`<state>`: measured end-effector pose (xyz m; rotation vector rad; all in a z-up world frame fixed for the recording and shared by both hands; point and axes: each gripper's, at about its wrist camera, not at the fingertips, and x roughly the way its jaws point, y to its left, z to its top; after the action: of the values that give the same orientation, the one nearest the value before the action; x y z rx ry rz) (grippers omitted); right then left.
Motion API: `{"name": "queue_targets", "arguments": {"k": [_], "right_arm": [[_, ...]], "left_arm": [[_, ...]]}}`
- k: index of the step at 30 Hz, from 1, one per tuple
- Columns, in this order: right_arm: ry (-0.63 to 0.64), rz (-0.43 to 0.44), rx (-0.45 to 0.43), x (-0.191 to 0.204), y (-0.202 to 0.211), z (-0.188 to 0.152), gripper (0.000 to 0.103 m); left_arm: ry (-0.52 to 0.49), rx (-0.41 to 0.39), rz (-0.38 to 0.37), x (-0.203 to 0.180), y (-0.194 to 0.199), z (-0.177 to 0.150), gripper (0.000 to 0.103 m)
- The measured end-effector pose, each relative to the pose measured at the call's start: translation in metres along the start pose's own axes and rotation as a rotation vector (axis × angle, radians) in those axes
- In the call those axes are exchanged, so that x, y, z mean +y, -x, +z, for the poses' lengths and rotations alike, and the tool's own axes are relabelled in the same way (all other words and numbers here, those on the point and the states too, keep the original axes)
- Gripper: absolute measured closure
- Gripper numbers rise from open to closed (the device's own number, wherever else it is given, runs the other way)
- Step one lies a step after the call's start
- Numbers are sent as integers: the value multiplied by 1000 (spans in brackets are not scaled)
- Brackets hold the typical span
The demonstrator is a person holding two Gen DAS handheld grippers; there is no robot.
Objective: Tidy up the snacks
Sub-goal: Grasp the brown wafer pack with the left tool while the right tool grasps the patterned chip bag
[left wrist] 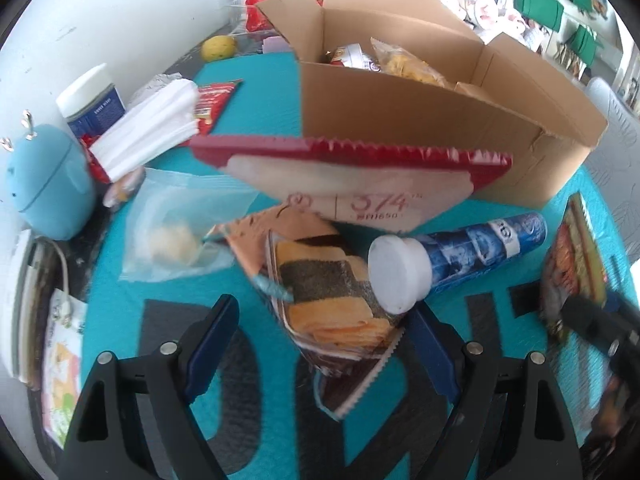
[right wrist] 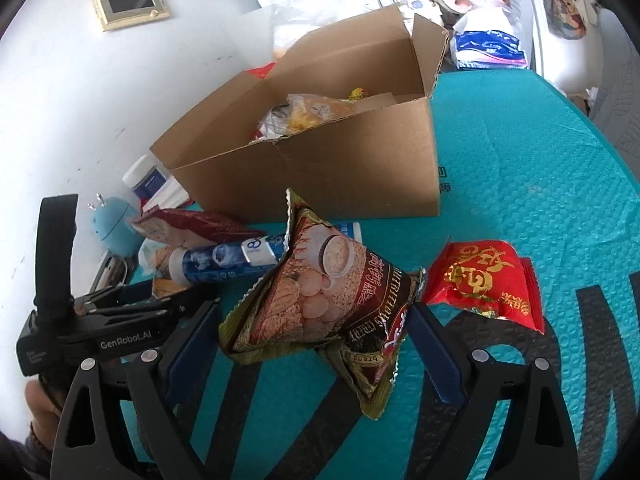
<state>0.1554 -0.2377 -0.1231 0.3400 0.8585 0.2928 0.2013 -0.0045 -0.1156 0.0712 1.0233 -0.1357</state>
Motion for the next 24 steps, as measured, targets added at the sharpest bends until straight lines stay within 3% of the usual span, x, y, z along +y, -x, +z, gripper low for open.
{"name": "queue_targets", "arguments": {"k": [8,12,15,17,18,19,24], "right_arm": [[-14,-30,12,-2,-6,2,9],[-29,-38,21,-3,-10,1,9],[-16,-47,14,-1,-9,1,16],[-7,-44,-8,0,-5,-1,24],[3,-46,-19,1,-2,-4,26],[10,-51,-26,2,1,-6,29],[20,-59,-42,4,8,-11,36]], "left_arm": [[-45,-51,69,3,10,-5,18],[-38,-36,53,5,1,0,18],[-22,-31,44,7,-3,3,18],[-46,-44,47,5,-3,2,30],[-62,-44,41,3,-1,0,46],[-71,-41,33,2,-1,-2,54],[-31,-29,-32,10,2,-5,66]]}}
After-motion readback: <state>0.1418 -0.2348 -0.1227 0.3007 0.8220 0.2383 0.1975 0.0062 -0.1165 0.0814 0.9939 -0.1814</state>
